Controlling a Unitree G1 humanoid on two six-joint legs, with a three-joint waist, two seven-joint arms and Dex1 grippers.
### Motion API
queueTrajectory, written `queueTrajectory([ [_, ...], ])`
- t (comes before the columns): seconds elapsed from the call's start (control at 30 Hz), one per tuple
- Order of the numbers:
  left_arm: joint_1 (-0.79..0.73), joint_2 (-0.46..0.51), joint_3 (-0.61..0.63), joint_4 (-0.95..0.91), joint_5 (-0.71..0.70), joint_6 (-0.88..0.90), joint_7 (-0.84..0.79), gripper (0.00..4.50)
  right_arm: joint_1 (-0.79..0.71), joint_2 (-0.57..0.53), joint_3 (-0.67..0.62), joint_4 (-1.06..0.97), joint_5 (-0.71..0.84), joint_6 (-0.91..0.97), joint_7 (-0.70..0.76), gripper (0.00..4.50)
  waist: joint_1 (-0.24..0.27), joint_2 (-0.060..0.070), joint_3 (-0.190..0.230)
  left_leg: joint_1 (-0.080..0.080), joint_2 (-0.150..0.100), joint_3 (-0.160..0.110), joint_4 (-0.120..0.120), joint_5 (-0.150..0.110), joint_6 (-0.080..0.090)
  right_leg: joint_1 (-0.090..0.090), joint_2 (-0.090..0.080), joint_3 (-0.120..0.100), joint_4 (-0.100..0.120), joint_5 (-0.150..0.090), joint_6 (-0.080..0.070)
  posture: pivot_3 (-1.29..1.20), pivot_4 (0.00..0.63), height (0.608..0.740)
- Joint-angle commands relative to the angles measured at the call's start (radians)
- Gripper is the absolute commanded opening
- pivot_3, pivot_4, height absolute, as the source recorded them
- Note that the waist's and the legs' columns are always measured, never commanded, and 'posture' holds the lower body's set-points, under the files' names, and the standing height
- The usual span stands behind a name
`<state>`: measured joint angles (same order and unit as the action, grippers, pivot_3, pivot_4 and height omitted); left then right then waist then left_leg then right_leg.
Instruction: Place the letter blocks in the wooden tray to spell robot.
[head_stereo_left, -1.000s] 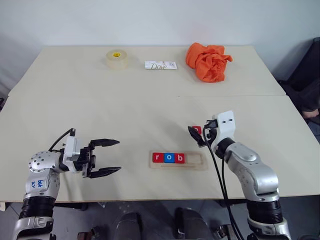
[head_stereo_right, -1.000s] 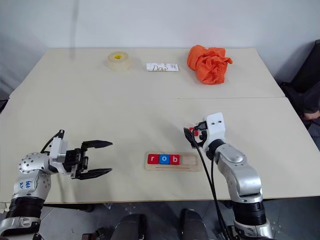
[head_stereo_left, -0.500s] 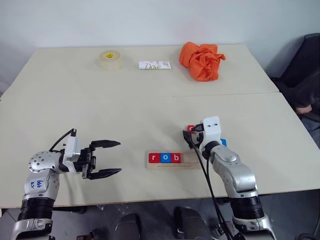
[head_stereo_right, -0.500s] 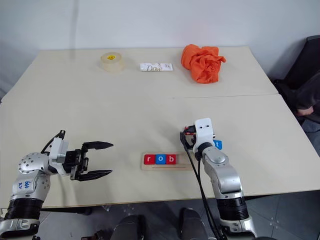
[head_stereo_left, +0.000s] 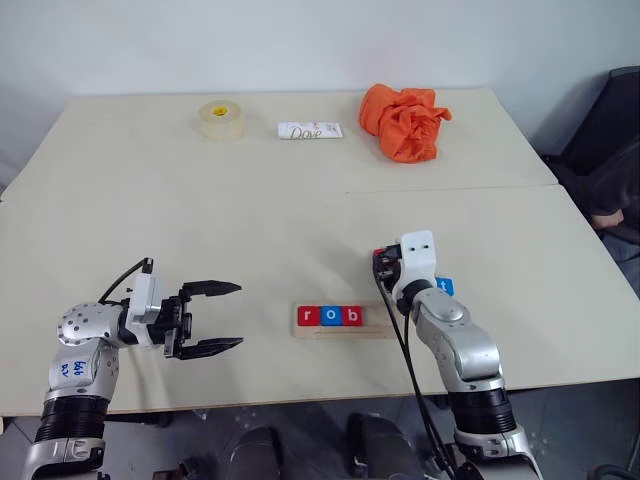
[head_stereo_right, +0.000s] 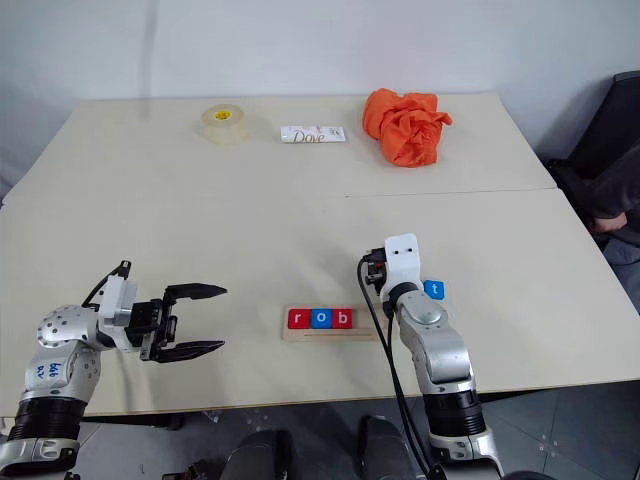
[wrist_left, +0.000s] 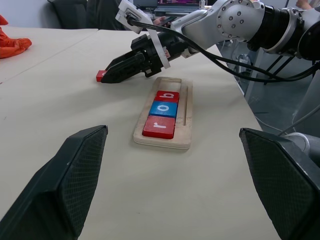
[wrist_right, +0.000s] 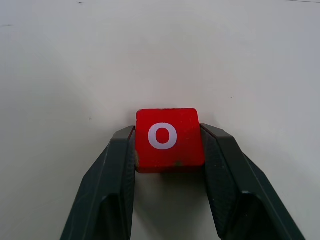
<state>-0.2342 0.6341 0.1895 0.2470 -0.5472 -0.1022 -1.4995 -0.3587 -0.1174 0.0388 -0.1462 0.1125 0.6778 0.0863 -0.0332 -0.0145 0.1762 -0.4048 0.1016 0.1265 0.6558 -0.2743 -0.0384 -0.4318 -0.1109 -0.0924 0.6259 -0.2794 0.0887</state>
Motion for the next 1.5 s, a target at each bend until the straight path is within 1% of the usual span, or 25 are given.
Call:
queueTrajectory([
  [0.03, -0.023, -0.006, -0.001, 0.013, -0.012, -0.015, -0.025, 4.5, -0.038, -0.037, -0.038, -0.106, 0.018, 0.056, 0.02, 1.46, 0.001, 0.0, 0.0, 0.0, 0.0, 0.0, 0.0, 0.0, 0.0, -0.001, 0.0, 0.0, 0.0, 0.0, 0.0, 0.0, 0.15, 0.74],
  [0.2, -0.043, -0.026, -0.023, 0.036, -0.006, -0.025, -0.03, 4.5, 0.026, -0.136, -0.088, -0.333, 0.086, 0.206, 0.096, 1.46, 0.006, 0.0, 0.0, -0.001, -0.001, 0.0, -0.003, 0.0, 0.0, -0.001, 0.0, 0.0, -0.002, 0.0, 0.0, 0.0, 0.15, 0.74],
  [0.3, -0.048, -0.037, -0.034, 0.05, -0.003, -0.029, -0.038, 4.5, 0.123, -0.208, -0.14, -0.474, 0.142, 0.28, 0.153, 1.46, 0.008, 0.0, 0.0, -0.001, -0.001, 0.0, -0.005, 0.0, 0.0, -0.001, 0.0, 0.0, -0.004, 0.0, 0.0, 0.0, 0.15, 0.74],
  [0.43, -0.06, -0.043, -0.05, 0.068, -0.003, -0.036, -0.049, 4.5, 0.281, -0.262, -0.197, -0.606, 0.188, 0.321, 0.195, 1.46, 0.008, 0.0, 0.0, -0.001, -0.001, 0.0, -0.006, 0.0, 0.0, -0.001, 0.0, 0.0, -0.006, 0.0, 0.0, 0.0, 0.15, 0.74],
  [0.6, -0.075, -0.046, -0.063, 0.084, -0.007, -0.041, -0.06, 4.5, 0.439, -0.249, -0.237, -0.673, 0.203, 0.333, 0.179, 1.46, 0.003, -0.001, 0.0, 0.0, -0.001, 0.0, -0.006, 0.0, 0.0, 0.0, 0.0, 0.0, -0.005, 0.0, 0.0, 0.0, 0.15, 0.74],
  [0.7, -0.079, -0.044, -0.066, 0.087, -0.009, -0.041, -0.062, 4.5, 0.496, -0.23, -0.247, -0.68, 0.2, 0.324, 0.161, 1.46, 0.005, -0.001, 0.0, 0.001, -0.001, -0.001, -0.006, 0.001, 0.0, 0.0, 0.001, 0.0, -0.004, 0.0, 0.0, 0.0, 0.15, 0.74],
  [0.8, -0.077, -0.042, -0.069, 0.085, -0.011, -0.042, -0.061, 4.5, 0.517, -0.219, -0.244, -0.672, 0.197, 0.309, 0.153, 1.46, 0.005, -0.001, 0.0, 0.0, -0.001, -0.001, -0.005, 0.001, 0.0, 0.001, 0.0, 0.0, -0.005, 0.0, 0.0, 0.0, 0.15, 0.74],
  [0.93, -0.077, -0.041, -0.068, 0.082, -0.012, -0.042, -0.058, 4.5, 0.503, -0.204, -0.239, -0.637, 0.194, 0.283, 0.142, 1.46, 0.005, -0.001, 0.0, 0.0, -0.001, -0.001, -0.005, 0.001, 0.0, 0.001, 0.0, 0.0, -0.005, 0.0, 0.0, 0.0, 0.15, 0.74],
  [1.0, -0.072, -0.039, -0.066, 0.077, -0.012, -0.042, -0.056, 4.5, 0.504, -0.202, -0.235, -0.633, 0.191, 0.267, 0.142, 2.2, 0.006, -0.001, 0.0, 0.0, -0.001, -0.002, -0.005, 0.001, 0.0, 0.001, 0.0, 0.0, -0.004, 0.0, 0.0, 0.0, 0.15, 0.74],
  [1.03, -0.07, -0.038, -0.065, 0.075, -0.013, -0.041, -0.056, 4.5, 0.505, -0.202, -0.234, -0.633, 0.191, 0.262, 0.141, 2.46, 0.006, -0.001, 0.0, 0.0, -0.001, -0.002, -0.005, 0.001, 0.0, 0.001, 0.0, 0.0, -0.005, 0.0, 0.0, 0.0, 0.15, 0.74],
  [1.1, -0.064, -0.036, -0.063, 0.068, -0.014, -0.04, -0.054, 4.5, 0.507, -0.206, -0.237, -0.632, 0.194, 0.255, 0.145, 3.15, 0.006, -0.001, 0.0, 0.0, -0.001, -0.002, -0.006, 0.001, 0.0, 0.001, 0.0, 0.0, -0.005, 0.0, 0.0, 0.0, 0.15, 0.74],
  [1.13, -0.062, -0.035, -0.063, 0.066, -0.015, -0.04, -0.053, 4.5, 0.508, -0.212, -0.238, -0.63, 0.195, 0.249, 0.151, 3.46, 0.006, -0.001, 0.0, 0.0, -0.001, -0.002, -0.006, 0.001, 0.0, 0.001, 0.0, 0.0, -0.005, 0.0, 0.0, 0.0, 0.15, 0.74],
  [1.17, -0.06, -0.035, -0.063, 0.064, -0.015, -0.039, -0.052, 4.5, 0.511, -0.222, -0.24, -0.629, 0.196, 0.241, 0.162, 3.87, 0.006, -0.001, 0.0, 0.0, -0.001, -0.002, -0.006, 0.001, 0.0, 0.001, 0.0, 0.0, -0.005, 0.0, 0.0, 0.0, 0.15, 0.74],
  [1.23, -0.058, -0.036, -0.062, 0.062, -0.016, -0.04, -0.052, 4.5, 0.512, -0.249, -0.25, -0.631, 0.209, 0.231, 0.195, 4.47, 0.006, -0.001, 0.0, 0.0, -0.001, -0.002, -0.005, 0.001, 0.0, 0.001, 0.0, 0.0, -0.005, 0.0, 0.0, 0.0, 0.15, 0.74],
  [1.27, -0.059, -0.036, -0.062, 0.062, -0.015, -0.041, -0.051, 4.5, 0.51, -0.263, -0.257, -0.631, 0.215, 0.227, 0.208, 4.47, 0.006, -0.001, 0.0, 0.0, -0.001, -0.002, -0.005, 0.001, 0.0, 0.001, 0.0, 0.0, -0.005, 0.0, 0.0, 0.0, 0.15, 0.74],
  [1.37, -0.066, -0.043, -0.065, 0.069, -0.013, -0.046, -0.05, 4.5, 0.509, -0.354, -0.263, -0.617, 0.232, 0.182, 0.307, 4.47, 0.006, -0.001, 0.0, 0.0, -0.001, -0.002, -0.005, 0.001, 0.0, 0.001, 0.0, 0.0, -0.005, 0.0, 0.0, 0.0, 0.15, 0.74],
  [1.5, -0.073, -0.054, -0.069, 0.077, -0.011, -0.055, -0.046, 4.5, 0.507, -0.508, -0.251, -0.574, 0.252, 0.069, 0.49, 4.47, 0.006, -0.001, 0.0, 0.0, -0.002, -0.002, -0.005, 0.001, 0.0, 0.001, 0.0, 0.0, -0.005, 0.0, 0.0, 0.0, 0.15, 0.74],
])
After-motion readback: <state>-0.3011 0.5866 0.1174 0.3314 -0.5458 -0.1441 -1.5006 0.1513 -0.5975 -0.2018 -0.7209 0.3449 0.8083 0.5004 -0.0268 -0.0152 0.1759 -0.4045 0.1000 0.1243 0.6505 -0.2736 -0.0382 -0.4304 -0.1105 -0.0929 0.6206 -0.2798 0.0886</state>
